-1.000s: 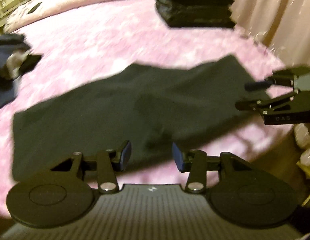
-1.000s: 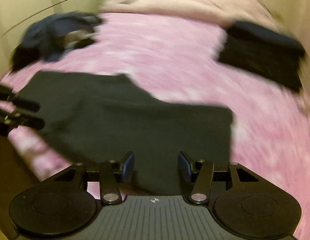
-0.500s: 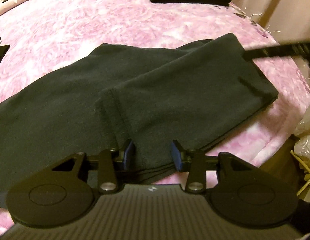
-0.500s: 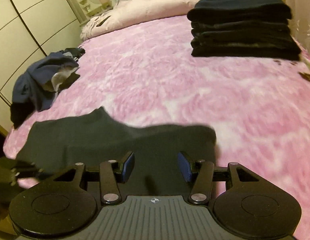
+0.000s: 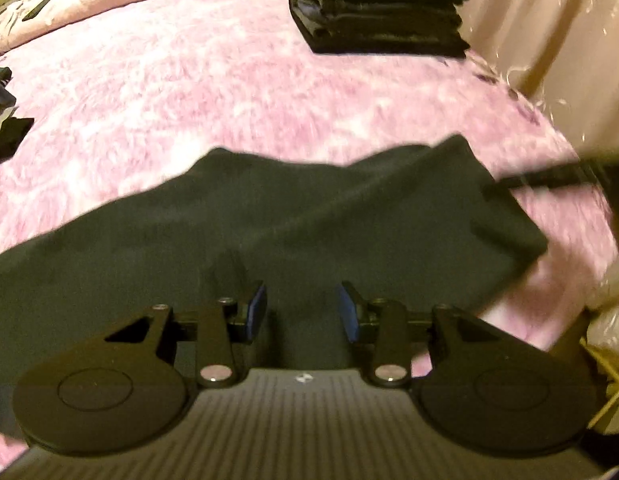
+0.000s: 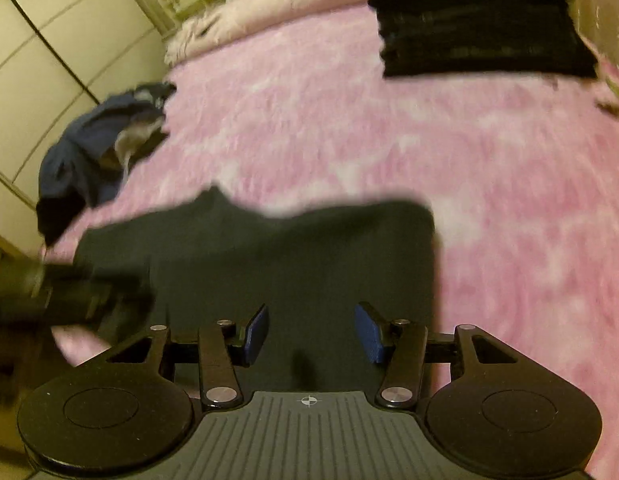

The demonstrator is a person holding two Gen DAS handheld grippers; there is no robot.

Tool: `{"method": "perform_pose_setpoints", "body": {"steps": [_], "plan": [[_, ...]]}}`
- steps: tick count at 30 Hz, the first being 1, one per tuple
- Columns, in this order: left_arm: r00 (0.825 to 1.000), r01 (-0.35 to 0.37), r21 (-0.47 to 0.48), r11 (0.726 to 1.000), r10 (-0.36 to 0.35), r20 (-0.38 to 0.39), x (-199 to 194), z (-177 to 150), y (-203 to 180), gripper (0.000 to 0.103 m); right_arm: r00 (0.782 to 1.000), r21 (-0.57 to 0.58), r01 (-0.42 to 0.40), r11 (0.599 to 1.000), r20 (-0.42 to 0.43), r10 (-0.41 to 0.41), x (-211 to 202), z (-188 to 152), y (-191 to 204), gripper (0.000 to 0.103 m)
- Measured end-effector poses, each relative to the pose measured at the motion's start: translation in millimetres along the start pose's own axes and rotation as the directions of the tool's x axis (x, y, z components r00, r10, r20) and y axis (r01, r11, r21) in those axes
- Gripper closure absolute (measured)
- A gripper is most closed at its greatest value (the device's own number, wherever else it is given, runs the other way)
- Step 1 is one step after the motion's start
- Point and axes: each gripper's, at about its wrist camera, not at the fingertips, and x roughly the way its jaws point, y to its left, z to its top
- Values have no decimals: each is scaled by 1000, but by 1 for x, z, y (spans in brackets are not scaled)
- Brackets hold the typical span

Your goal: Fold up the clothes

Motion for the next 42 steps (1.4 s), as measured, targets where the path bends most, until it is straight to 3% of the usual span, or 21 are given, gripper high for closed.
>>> {"method": "perform_pose_setpoints", "body": {"steps": [4, 6, 10, 14, 17, 19, 21, 22, 27, 33, 35, 37, 39, 42], "plan": [[997, -19, 30, 999, 21, -71, 35, 1, 10, 72, 1000, -33, 5, 999, -22, -6, 0, -28, -4, 52], [998, -13, 64, 998, 18, -66, 39, 0, 10, 71, 999, -59, 9, 998, -30, -11, -4, -28, -1, 51], [997, -17, 86, 996, 24, -78, 31, -4, 10, 72, 999, -58, 9, 998, -53, -12, -11, -32, -7, 52], [991, -76, 69, 995, 83, -107, 17, -16, 21, 69, 999, -22, 11, 1000, -37, -12, -23, -24, -8, 51], [992, -100, 57, 993, 104, -77, -7, -27, 22, 73, 1000, 10, 31, 999, -3, -31, -32, -16, -12, 51], [995, -81, 65, 995, 85, -52, -19, -31, 15, 72, 998, 48, 66, 997, 9, -66, -31, -11, -20, 50], [998, -41, 76, 996, 44, -38, -22, -35, 3, 72, 996, 96, 83, 992, 3, -84, -26, -7, -31, 37], [999, -19, 86, 996, 22, -41, -19, -37, -3, 72, 997, 118, 81, 990, -3, -81, -23, -6, -36, 37], [996, -20, 125, 992, 31, -83, 7, -49, -19, 71, 997, 215, 42, 976, -73, -27, -2, -2, -60, 37], [996, -41, 118, 992, 51, -80, -5, -46, -20, 71, 994, 323, -33, 946, -85, 64, 6, 2, -80, 38], [995, -73, 157, 985, 82, -52, -12, -50, -27, 64, 993, 338, -40, 940, -95, 77, 7, 4, -80, 38], [994, -97, 198, 975, 104, -25, -18, -54, -35, 57, 990, 352, -47, 935, -105, 90, 8, 6, -80, 51], [992, -118, 238, 964, 123, -4, -23, -59, -44, 54, 988, 367, -54, 928, -115, 103, 8, 8, -80, 70], [990, -138, 303, 943, 141, 12, -23, -64, -57, 51, 986, 377, -53, 925, -126, 108, 3, 14, -76, 82]]}}
